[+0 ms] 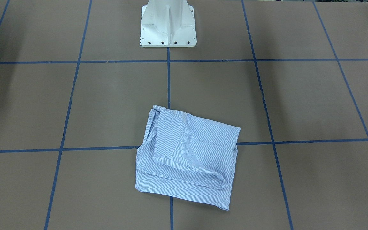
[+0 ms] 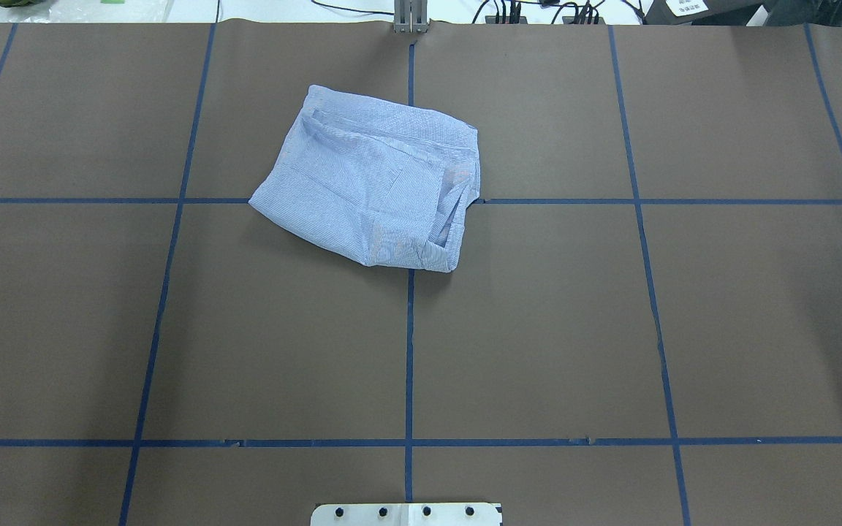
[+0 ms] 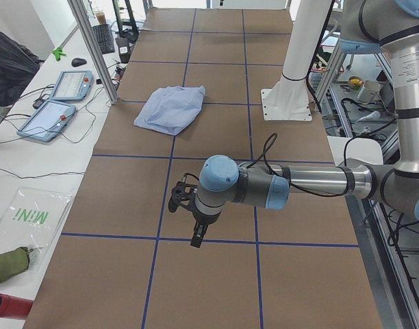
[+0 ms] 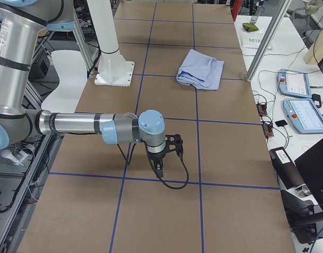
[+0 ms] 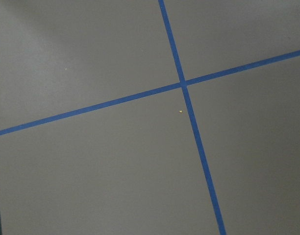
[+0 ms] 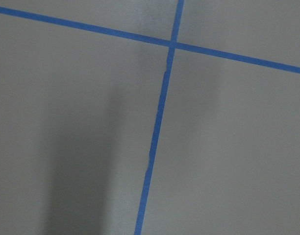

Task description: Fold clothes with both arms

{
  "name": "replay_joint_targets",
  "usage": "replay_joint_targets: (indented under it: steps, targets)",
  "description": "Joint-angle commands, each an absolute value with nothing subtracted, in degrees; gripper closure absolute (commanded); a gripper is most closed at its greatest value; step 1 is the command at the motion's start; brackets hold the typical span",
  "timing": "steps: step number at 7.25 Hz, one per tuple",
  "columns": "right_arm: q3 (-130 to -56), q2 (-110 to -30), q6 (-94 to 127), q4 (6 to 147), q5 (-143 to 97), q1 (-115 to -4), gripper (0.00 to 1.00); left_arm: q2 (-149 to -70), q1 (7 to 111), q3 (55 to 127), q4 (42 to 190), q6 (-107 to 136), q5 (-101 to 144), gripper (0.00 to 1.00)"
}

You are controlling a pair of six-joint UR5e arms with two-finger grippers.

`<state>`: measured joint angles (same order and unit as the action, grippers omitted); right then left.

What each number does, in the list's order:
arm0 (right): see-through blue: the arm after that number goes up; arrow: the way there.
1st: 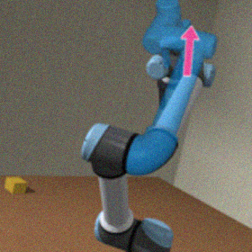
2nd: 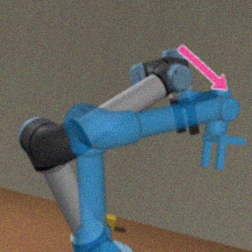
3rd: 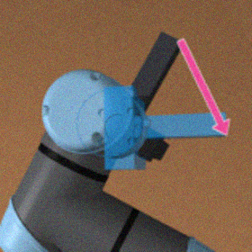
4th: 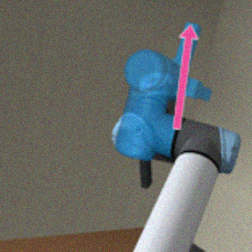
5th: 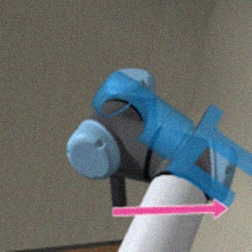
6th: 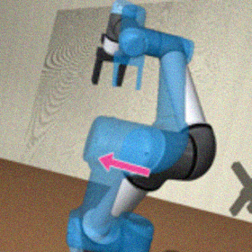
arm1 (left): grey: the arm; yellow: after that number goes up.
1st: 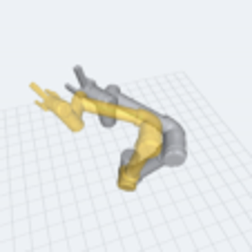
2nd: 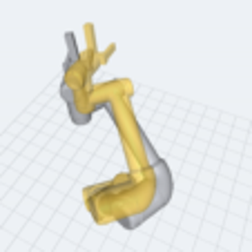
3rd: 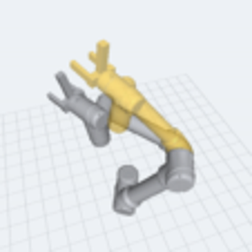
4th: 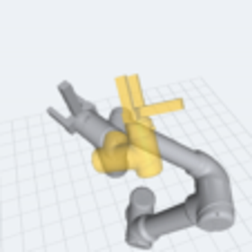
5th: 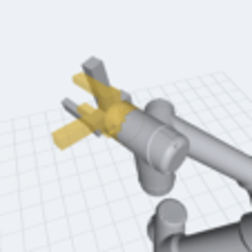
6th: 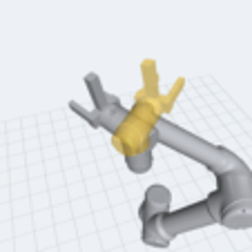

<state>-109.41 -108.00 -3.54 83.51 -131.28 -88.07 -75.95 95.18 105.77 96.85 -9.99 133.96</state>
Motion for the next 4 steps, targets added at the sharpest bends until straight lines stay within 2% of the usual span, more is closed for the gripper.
replay_joint_targets:
  steps: [1,4]
  targets:
    - [-109.3,-108.0,-4.0,83.4,-131.9,-88.1,0.0,-76.0,95.2,106.7,90.3,-9.9,134.6,0.0]
    - [-109.5,-108.1,-4.0,83.3,-132.5,-88.1,0.0,-76.2,95.1,106.3,89.5,-9.8,136.8,0.0]
